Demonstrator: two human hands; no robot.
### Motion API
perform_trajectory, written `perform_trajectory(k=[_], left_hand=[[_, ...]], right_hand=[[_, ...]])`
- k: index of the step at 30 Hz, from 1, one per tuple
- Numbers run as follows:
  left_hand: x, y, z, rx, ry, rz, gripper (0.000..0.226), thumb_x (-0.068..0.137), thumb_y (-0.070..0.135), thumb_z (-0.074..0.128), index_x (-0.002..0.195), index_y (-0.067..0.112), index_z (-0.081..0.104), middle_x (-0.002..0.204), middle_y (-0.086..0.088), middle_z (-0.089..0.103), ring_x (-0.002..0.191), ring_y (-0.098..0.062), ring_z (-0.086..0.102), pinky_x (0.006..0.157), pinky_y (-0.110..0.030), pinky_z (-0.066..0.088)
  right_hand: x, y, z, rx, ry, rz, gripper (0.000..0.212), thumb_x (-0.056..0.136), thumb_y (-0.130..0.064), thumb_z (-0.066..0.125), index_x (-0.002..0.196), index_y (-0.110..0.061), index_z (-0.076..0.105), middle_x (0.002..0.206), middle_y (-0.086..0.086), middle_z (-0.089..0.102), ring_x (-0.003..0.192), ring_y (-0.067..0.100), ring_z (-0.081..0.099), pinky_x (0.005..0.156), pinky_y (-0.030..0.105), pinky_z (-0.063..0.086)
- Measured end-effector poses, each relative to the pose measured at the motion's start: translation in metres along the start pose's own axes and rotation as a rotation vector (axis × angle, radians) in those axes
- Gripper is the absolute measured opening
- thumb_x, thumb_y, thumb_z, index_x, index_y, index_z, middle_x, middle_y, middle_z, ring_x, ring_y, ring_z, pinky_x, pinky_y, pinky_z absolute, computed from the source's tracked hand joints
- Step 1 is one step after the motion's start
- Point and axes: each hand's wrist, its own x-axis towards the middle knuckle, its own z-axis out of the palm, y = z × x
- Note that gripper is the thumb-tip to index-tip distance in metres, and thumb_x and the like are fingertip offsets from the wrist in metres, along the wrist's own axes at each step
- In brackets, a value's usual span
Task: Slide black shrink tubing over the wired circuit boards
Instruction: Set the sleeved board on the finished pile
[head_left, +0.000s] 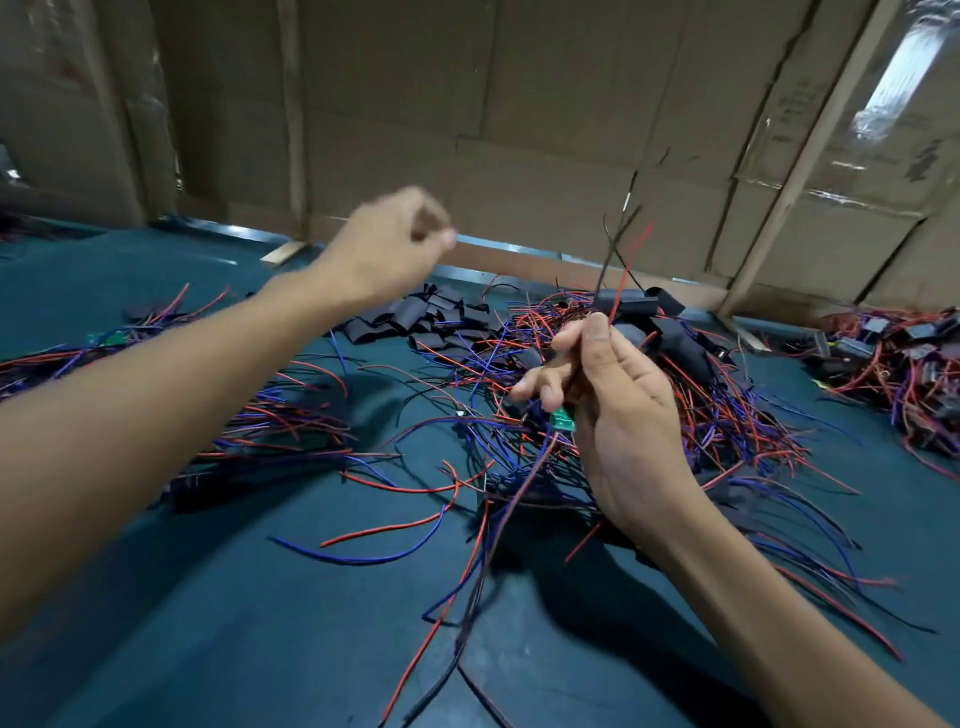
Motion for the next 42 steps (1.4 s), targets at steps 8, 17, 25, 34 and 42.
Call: perform_trajectory(k=[8,17,25,34,42], left_hand=[[-0.004,-0.106,0.042,0.773,-0.553,-0.348,0.070,0.093,0.071,0.042,0.144,0.023,0.039,0.151,-0.015,0.042,0.137,-0.040,0.039,0.105,-0.056,0.035],[-0.001,-0.078,0.018,0.468,-0.350,-0.249,0.058,0.090,0.052,0.068,0.133,0.017,0.053,0.132,-0.015,0.060,0.119,-0.037,0.057,0.097,-0.046,0.049],[-0.051,0.014,0.027,-0.350,-0.085,-0.322,0.046,0.087,0.035,0.078,0.127,0.017,0.063,0.114,-0.003,0.070,0.089,-0.025,0.074,0.079,-0.035,0.060],[-0.086,0.028,0.060,-1.006,0.088,-0.492,0.039,0.082,-0.019,0.065,0.106,0.011,0.065,0.122,-0.019,0.065,0.103,-0.037,0.071,0.080,-0.039,0.061],[-0.102,0.023,0.056,-0.774,0.053,-0.269,0.035,0.081,-0.002,0.079,0.111,0.013,0.068,0.102,-0.005,0.077,0.098,-0.020,0.074,0.090,-0.028,0.058]], right_hand=[[0.001,0.016,0.000,-0.022,-0.015,0.196,0.029,0.108,-0.023,0.039,0.101,-0.010,0.065,0.095,0.009,0.072,0.093,0.024,0.067,0.087,0.041,0.054],[-0.002,0.013,-0.015,-1.172,-0.119,-0.069,0.079,0.088,-0.051,0.062,0.154,-0.016,0.034,0.142,0.004,0.047,0.135,0.018,0.041,0.117,0.036,0.029],[-0.002,-0.013,-0.022,-1.062,0.413,-0.579,0.054,0.086,-0.037,0.077,0.117,-0.011,0.040,0.092,0.004,0.046,0.078,0.021,0.051,0.072,0.040,0.047],[0.001,-0.021,-0.033,-1.962,-0.408,-0.105,0.053,0.082,-0.081,0.047,0.081,-0.038,0.078,0.075,-0.006,0.065,0.099,0.021,0.052,0.091,0.040,0.026],[0.009,-0.024,-0.044,-1.736,-0.445,0.091,0.033,0.079,-0.073,0.059,0.060,-0.047,0.065,0.081,-0.009,0.066,0.105,0.016,0.043,0.091,0.038,0.018]])
